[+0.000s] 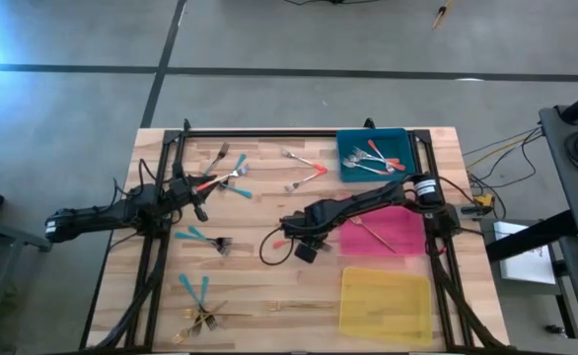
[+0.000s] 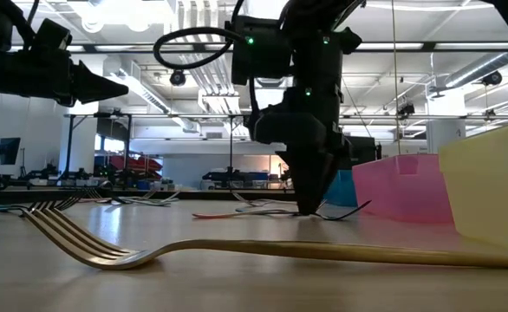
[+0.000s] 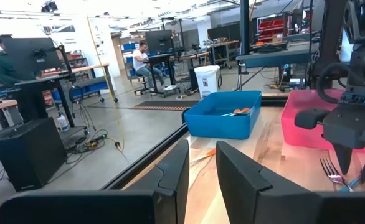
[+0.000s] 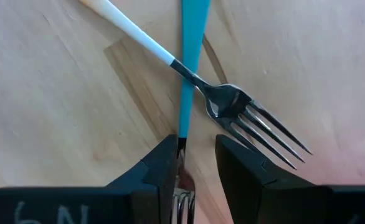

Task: Sort silverware by color (type)
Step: Put the blue fork into the yellow bin

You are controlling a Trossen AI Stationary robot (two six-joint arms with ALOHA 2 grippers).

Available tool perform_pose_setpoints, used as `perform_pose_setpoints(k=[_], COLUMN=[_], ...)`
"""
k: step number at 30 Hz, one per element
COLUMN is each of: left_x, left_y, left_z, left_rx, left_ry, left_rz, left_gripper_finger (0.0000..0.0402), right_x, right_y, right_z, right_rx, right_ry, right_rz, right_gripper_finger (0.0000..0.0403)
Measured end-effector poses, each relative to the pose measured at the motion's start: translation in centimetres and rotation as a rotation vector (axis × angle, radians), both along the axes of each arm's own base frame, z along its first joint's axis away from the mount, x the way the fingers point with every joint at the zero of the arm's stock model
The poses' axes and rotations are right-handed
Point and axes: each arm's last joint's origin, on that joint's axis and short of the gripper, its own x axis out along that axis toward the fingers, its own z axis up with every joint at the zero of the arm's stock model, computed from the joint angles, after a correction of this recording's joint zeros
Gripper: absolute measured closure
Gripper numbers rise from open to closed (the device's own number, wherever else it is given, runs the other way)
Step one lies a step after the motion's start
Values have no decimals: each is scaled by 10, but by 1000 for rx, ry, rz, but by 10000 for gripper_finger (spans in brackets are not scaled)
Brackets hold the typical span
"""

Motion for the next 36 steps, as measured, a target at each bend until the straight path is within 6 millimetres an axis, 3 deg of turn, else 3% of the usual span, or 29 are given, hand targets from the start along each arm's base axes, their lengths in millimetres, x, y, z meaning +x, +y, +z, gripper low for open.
perform_pose_setpoints(k=[9,13,19,25,36], left_x=[0,0,0,0,0], left_y=[0,0,0,0,0], left_z=[0,0,0,0,0], left_rx=[0,0,0,0,0], left_ry=[0,0,0,0,0], left_rz=[0,0,0,0,0], left_gripper_finger=[337,337,337,337,337], right_x=[3,3,2,1,4], right_y=[1,1,1,1,1], right_z=[-28,-30,-22,-14,29], right_rx=[-6,1,28,63,79], right_ry=[71,79,63,47,91], right_rz=[26,28,45,59,67], right_gripper_finger=[300,314,385,392,393])
